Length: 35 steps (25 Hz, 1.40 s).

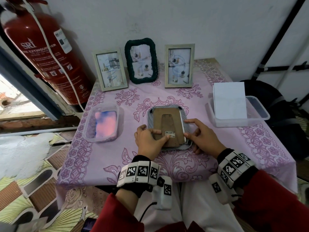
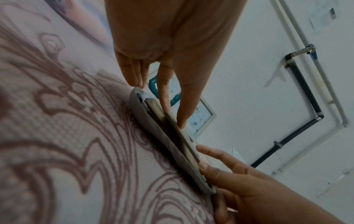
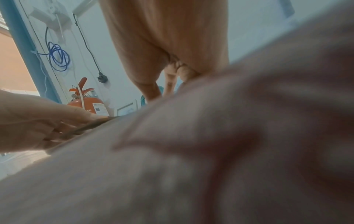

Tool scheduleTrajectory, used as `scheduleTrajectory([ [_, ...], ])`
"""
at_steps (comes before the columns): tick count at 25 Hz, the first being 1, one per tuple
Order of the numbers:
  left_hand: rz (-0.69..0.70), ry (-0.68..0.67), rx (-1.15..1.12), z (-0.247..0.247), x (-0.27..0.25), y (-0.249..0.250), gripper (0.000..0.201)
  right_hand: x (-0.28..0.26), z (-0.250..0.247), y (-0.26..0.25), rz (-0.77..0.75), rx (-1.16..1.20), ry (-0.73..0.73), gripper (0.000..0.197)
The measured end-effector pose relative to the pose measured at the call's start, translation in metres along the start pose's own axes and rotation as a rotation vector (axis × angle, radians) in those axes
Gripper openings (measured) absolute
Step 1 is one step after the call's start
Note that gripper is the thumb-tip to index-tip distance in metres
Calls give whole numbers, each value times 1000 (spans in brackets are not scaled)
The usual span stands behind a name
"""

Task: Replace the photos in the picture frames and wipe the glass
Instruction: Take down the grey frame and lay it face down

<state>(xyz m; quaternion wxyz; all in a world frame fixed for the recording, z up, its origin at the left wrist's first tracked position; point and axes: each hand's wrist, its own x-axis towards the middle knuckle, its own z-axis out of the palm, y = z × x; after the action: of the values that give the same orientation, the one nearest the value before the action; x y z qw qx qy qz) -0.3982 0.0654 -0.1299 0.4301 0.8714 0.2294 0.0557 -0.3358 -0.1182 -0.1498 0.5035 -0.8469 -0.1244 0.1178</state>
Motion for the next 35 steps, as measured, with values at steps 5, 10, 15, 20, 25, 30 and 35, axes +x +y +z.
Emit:
scheduleTrajectory([
  [5, 42, 22, -7, -8, 2, -3, 30, -1, -1, -1, -8, -16, -15, 32],
  [10, 49, 33, -117, -17, 3, -10, 41, -3, 1, -1, -26, -63, 8, 29],
  [15, 10, -4, -97, -21, 5, -15, 59, -4, 3, -2, -43, -112, 22, 28],
  [20, 237, -58, 79, -16, 6, -14, 78, -5, 3, -4, -56, -138, 29, 28],
  [25, 310, -60, 370, -10, 9, -12, 68, -7, 2, -6, -72, -162, 28, 28],
  [30, 276, 14, 402, -10, 10, -8, 63, -6, 2, -5, -79, -206, 32, 30],
  [35, 159, 83, 238, -35, 15, -29, 56, -5, 2, -4, -96, -253, 42, 32],
])
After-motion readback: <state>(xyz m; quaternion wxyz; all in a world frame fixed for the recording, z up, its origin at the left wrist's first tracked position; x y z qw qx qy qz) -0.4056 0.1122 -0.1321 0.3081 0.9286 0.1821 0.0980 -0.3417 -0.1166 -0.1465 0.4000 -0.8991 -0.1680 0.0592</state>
